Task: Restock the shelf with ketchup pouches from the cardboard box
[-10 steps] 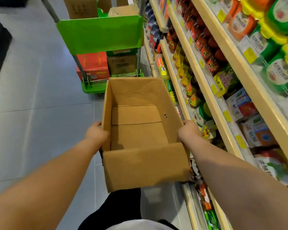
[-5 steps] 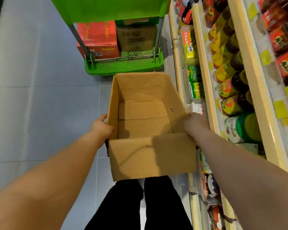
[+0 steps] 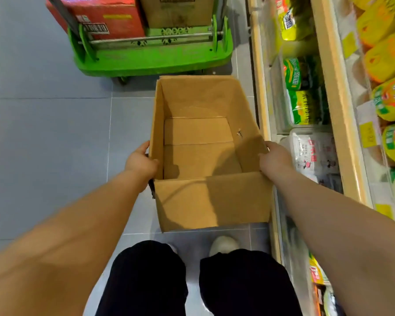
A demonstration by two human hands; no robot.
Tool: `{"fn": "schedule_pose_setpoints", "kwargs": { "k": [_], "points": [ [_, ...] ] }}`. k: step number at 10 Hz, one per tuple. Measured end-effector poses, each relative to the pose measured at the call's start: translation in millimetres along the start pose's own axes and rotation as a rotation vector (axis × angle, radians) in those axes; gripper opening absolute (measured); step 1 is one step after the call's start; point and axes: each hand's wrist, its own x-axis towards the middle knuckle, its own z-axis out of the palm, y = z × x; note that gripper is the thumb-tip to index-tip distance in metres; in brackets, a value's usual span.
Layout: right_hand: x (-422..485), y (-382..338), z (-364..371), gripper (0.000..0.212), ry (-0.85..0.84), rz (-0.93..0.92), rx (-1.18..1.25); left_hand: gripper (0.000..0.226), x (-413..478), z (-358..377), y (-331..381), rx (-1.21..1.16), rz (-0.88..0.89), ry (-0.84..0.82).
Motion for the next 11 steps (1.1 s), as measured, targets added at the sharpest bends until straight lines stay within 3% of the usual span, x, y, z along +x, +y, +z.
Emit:
{"fn": "schedule_pose_setpoints", "kwargs": {
  "k": [3,6,8,9,11],
  "points": [
    [67.2,38.9,70.5,0.041,0.143,0.019,0.044,0.067,76.2,62.6,-39.3,0.017,0.097,-0.016],
    [82.0,52.8,90.4,0.038,0.056,0.032,0.088,0.072,100.7,81.9,-59.9,0.009,0.066,-0.066],
    [52.5,37.7,68.2,0.053,-0.036,0.065,0.15,0.071,74.4,71.1,-30.2,0.013,0.067,-0.049],
    [10.5,11.9,33.4,0.046,-0.036,0.047,0.212,0.068,30.2,55.3,8.3,0.016,0.105,-0.074],
    [-80.0,-42.9,-59.6,0.053,0.03,0.013,0.336,0.062,-73.6,10.7,85.9,-0.027,0.175,-0.188]
  ]
}}
